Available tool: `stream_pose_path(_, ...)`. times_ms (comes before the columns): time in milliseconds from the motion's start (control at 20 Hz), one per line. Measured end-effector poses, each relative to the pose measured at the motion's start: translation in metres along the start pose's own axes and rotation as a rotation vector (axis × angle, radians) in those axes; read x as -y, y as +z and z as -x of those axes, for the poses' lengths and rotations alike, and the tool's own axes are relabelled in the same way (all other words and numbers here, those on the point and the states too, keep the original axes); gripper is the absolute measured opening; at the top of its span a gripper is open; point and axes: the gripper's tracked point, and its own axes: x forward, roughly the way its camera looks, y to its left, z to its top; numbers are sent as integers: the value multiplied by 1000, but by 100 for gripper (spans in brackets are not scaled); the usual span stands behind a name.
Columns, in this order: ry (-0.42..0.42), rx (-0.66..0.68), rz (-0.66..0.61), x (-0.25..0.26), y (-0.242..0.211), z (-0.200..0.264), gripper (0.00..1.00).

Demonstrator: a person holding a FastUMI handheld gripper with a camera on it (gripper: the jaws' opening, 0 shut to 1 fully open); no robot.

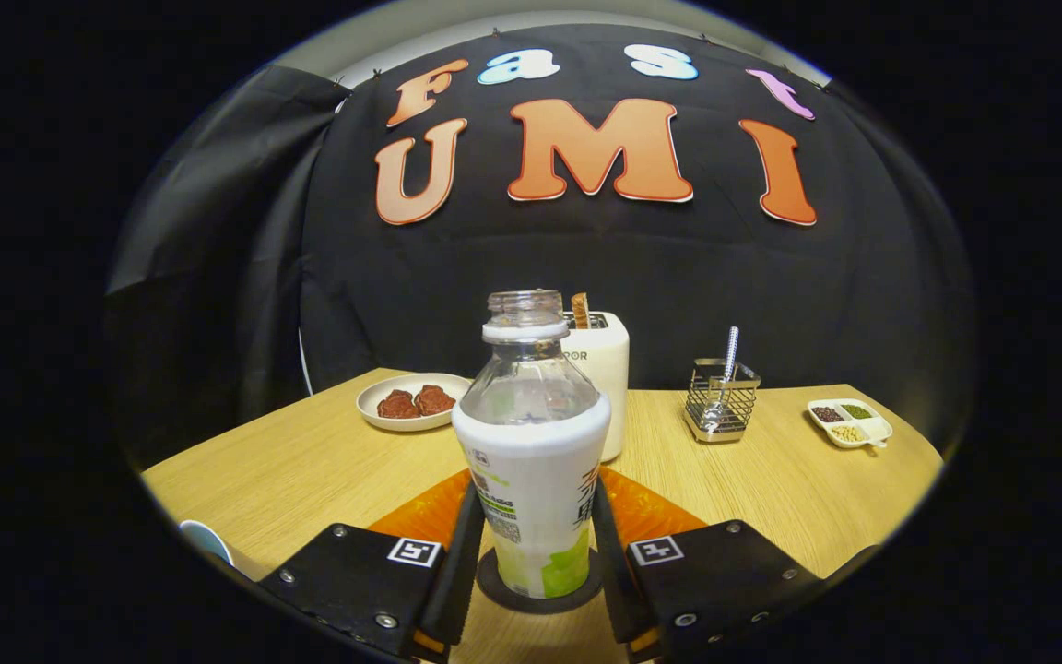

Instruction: Take the bottle from table, then pour the juice into the cup, finally place the bottle on the coaster

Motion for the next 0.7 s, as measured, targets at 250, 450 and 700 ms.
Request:
stream_pose_path(250,8,5,20,-4,3,-1,66)
stream_pose_path(450,26,10,20,-8,9,7,79)
stream_pose_path(700,48,51,18,-12,31,30,92)
